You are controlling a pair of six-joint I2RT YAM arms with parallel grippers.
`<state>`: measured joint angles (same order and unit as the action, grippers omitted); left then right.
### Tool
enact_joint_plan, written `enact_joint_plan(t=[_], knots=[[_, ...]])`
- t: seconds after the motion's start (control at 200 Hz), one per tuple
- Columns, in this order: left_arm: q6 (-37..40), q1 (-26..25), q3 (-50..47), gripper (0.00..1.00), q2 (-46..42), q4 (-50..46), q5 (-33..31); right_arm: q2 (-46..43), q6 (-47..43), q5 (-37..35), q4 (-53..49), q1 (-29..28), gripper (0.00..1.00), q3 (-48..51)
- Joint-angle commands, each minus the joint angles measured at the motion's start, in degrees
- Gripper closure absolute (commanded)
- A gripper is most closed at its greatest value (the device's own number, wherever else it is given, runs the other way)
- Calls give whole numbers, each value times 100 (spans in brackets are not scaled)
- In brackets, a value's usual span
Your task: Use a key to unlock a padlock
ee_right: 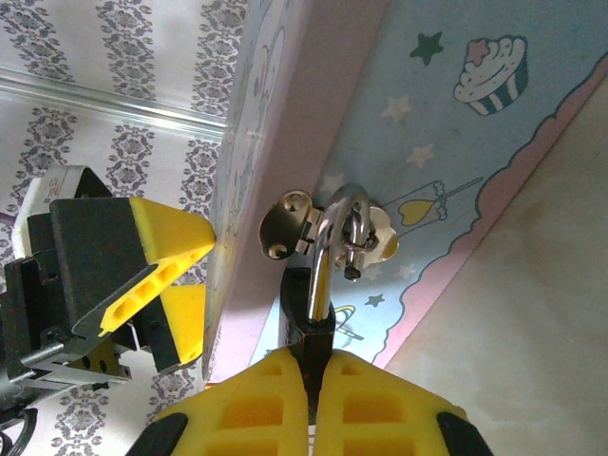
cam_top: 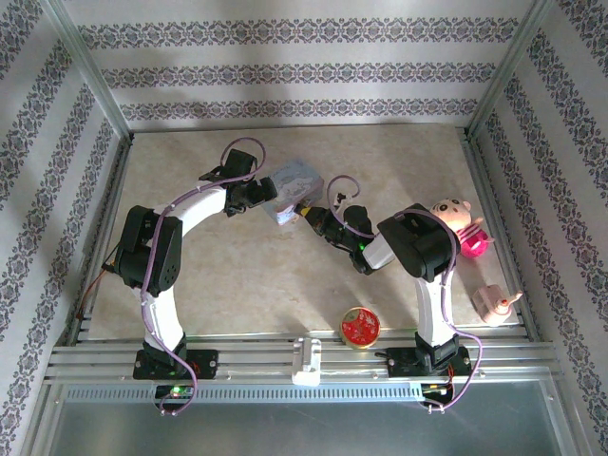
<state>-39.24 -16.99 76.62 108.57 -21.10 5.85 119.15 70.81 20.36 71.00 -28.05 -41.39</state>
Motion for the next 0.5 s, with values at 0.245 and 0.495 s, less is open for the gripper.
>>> enact_joint_plan(t=[0.245, 0.495], knots=[[146, 200, -246, 4, 136, -791, -286, -112, -205, -736, 840, 261, 100, -19], [101, 221, -318, 12, 199, -702, -174, -177, -254, -1199, 845, 265, 100, 31]])
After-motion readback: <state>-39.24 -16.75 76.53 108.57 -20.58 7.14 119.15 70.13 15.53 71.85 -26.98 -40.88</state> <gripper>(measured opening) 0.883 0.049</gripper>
